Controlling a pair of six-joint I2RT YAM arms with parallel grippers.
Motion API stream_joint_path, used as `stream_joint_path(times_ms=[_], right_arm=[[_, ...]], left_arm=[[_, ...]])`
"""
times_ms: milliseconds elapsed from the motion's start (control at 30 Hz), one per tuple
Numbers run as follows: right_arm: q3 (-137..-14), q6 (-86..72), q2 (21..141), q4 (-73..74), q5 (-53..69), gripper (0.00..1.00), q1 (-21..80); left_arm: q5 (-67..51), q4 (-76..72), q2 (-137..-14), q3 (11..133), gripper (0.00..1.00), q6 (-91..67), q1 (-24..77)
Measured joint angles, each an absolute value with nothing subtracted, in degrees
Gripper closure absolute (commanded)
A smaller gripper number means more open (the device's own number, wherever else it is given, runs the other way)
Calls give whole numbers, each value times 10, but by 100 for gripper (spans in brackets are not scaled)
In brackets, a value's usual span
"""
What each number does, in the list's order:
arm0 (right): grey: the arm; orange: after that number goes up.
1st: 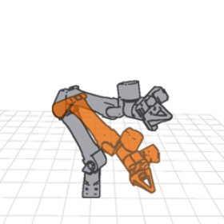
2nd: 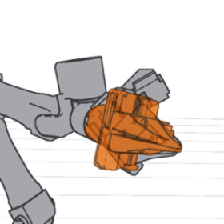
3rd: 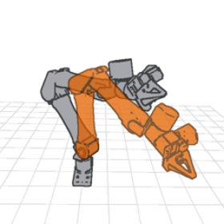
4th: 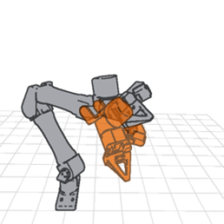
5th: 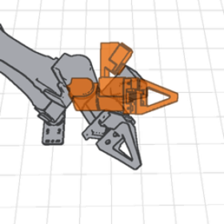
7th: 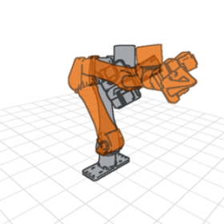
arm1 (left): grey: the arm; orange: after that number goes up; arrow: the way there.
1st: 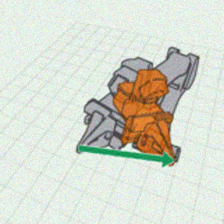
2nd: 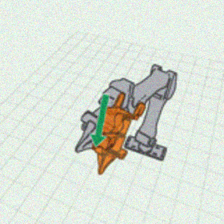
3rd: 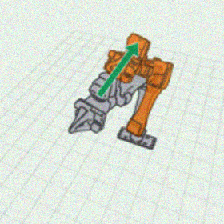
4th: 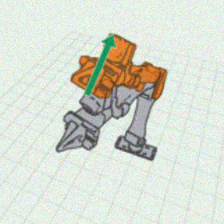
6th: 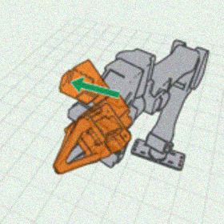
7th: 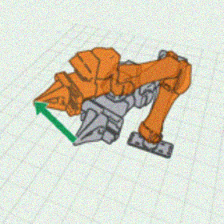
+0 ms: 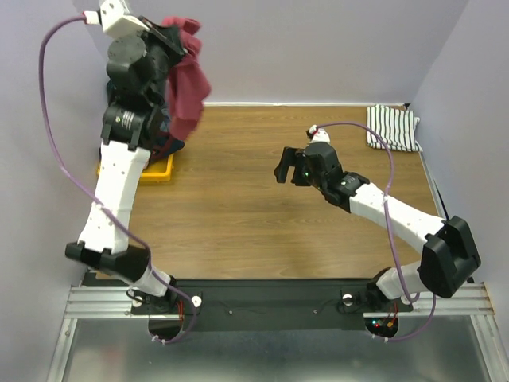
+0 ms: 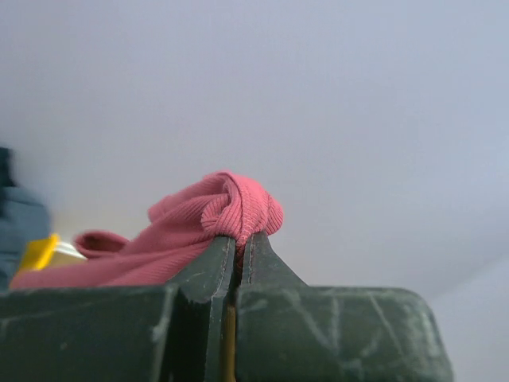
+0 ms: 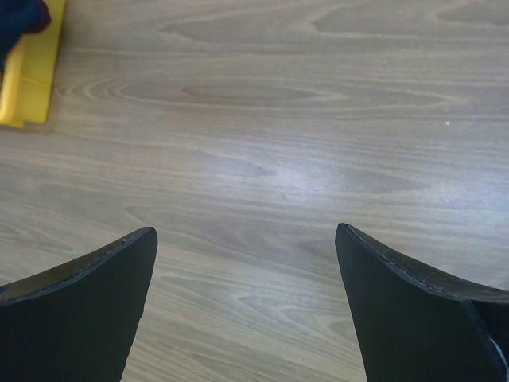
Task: Fold and stack the tank tops
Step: Move the tank top to the center of the board
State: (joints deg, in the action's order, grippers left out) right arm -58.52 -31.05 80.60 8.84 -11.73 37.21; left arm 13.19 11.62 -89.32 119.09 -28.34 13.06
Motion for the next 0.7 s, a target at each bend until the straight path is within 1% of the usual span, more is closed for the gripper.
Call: stream_joint_path(times_ms=[67,167,267,333,367,400,500,533,567,667,700], right_arm=[[-588,-309,798,87,-120,0,372],[-588,-308,773,87,-123,0,372],[-588,-308,739,87,-133,0,372],[-588,-309,718,85,-140,0,372],[-587,-309,710,84,-143,0,372],[-585,-309,704,82,-145,0,372],[-564,-314,693,72,-149,0,372],[-552,-318,693,71,-149,0,372],[-541,-321,695,70,-148,0,372],[-497,-334,701,70,-138,3,372],[-488,-336,704,70,-132,6,372]], left_arm=[[152,105,-859,1160,100,-281,178],[215,88,-806,1102,100,-284,266],[256,76,-767,1037,100,-315,329],[271,75,-755,995,98,-347,345],[275,71,-754,977,94,-362,347],[276,71,-757,961,81,-376,347],[251,70,-799,932,60,-408,342],[240,69,-816,930,56,-414,338],[217,66,-843,929,54,-418,331],[134,63,-948,936,53,-427,313],[111,66,-981,937,52,-429,307]])
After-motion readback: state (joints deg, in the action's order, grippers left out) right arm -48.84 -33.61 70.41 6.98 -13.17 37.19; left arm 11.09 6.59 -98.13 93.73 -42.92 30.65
